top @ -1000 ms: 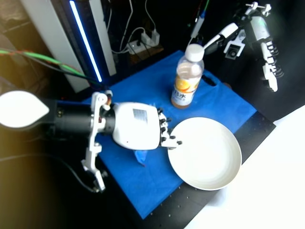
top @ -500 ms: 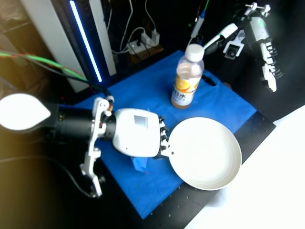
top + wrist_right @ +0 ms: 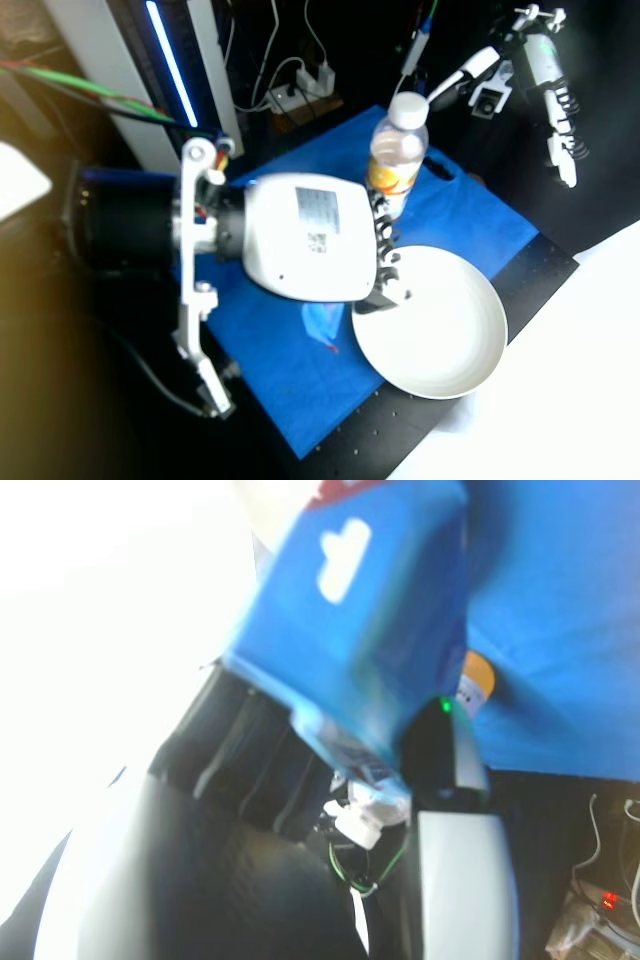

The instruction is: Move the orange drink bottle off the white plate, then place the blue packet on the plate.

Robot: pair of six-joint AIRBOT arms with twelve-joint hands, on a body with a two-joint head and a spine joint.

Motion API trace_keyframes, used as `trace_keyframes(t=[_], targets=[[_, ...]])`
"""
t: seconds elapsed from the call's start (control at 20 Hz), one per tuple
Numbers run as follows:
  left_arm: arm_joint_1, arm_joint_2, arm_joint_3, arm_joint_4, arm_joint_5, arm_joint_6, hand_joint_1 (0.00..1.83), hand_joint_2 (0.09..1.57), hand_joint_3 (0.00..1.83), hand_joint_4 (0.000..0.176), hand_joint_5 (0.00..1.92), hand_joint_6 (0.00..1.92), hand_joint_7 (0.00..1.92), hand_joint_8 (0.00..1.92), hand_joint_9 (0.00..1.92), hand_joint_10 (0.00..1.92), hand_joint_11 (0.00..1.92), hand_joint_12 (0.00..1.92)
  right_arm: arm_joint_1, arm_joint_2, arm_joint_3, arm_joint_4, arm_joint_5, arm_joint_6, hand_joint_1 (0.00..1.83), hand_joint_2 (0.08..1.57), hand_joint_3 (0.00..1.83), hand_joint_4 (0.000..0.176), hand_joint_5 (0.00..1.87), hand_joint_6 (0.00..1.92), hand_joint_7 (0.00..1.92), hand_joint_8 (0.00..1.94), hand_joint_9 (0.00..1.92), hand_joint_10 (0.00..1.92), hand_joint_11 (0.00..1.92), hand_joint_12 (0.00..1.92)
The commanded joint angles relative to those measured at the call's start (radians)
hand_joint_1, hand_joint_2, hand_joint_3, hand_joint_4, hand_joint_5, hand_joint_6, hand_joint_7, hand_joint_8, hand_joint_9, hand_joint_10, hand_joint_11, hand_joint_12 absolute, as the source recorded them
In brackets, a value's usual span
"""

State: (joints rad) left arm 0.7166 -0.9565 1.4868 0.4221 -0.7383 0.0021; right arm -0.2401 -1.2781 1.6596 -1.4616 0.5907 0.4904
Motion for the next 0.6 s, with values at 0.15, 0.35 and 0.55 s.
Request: trace_keyframes(t=[0.15,0.35,0.55], targets=[[-0.005,0.004,-0.006,-0.04,-0.104,-0.005,0.74,0.64,0.01,0.176,0.0,0.0,0.0,0.0,0.0,0.0,0.0,0.0,0.027,-0.1,0.104,0.121,0.005,-0.006,1.27,1.1,0.0,0.0,0.98,0.78,1.09,1.02,1.15,1.31,1.08,1.51],[-0.007,-0.004,-0.005,-0.037,-0.114,-0.005,0.73,0.6,0.0,0.142,0.0,0.0,0.0,0.0,0.0,0.0,0.02,0.01,0.027,-0.195,0.197,0.131,-0.018,-0.006,1.29,1.07,0.0,0.0,1.07,0.61,1.15,0.93,1.23,0.74,1.01,1.23],[-0.018,-0.019,-0.005,-0.032,-0.134,-0.005,0.75,0.61,0.0,0.148,0.0,0.0,0.0,0.0,0.0,0.0,0.0,0.0,0.027,-0.242,0.261,0.133,-0.06,-0.006,1.37,1.09,0.0,0.0,0.97,0.84,1.02,0.87,1.04,1.14,0.82,1.15]])
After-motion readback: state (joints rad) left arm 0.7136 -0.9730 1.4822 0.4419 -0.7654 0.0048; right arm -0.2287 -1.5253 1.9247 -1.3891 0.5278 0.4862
